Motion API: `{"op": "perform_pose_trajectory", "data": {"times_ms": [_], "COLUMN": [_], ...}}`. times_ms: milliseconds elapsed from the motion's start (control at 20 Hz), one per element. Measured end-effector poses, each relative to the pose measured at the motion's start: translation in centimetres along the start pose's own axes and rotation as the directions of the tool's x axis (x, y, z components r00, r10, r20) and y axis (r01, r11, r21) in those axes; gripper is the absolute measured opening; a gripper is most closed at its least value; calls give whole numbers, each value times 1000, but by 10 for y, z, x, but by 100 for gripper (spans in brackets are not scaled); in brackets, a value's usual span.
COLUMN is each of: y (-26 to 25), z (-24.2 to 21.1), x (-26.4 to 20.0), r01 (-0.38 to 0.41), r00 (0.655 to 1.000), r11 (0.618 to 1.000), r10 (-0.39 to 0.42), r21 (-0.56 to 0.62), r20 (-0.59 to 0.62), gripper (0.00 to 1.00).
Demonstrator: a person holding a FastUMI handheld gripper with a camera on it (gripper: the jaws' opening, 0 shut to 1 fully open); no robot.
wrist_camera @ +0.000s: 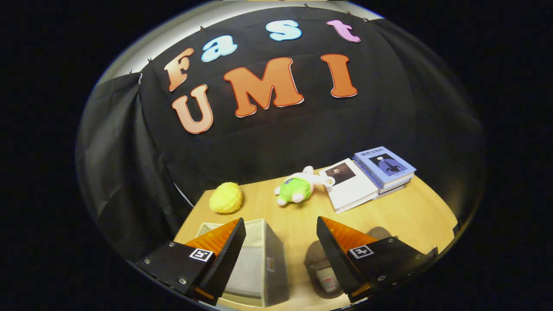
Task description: Open the storage box then place both shoes into the box .Put the left shoe in first, then the right shoe, with the right side of both shoes facing outward in a uniform manner.
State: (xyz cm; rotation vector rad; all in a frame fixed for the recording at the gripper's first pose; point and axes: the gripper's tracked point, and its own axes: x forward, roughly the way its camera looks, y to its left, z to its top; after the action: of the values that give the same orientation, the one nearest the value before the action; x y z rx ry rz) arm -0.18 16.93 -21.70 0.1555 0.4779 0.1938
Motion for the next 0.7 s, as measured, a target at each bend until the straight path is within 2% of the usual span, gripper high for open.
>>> {"op": "perform_pose_trajectory", "data": {"times_ms": [250, 700], "y": [-61, -110], "z": [-41, -125], "x": [4, 15], "r01": [83, 124], "r00": [995, 976], "r11": [996, 989], "r10": [-85, -137], "r21": [-43, -83], "r20": [-44, -171], "gripper": [99, 98]}}
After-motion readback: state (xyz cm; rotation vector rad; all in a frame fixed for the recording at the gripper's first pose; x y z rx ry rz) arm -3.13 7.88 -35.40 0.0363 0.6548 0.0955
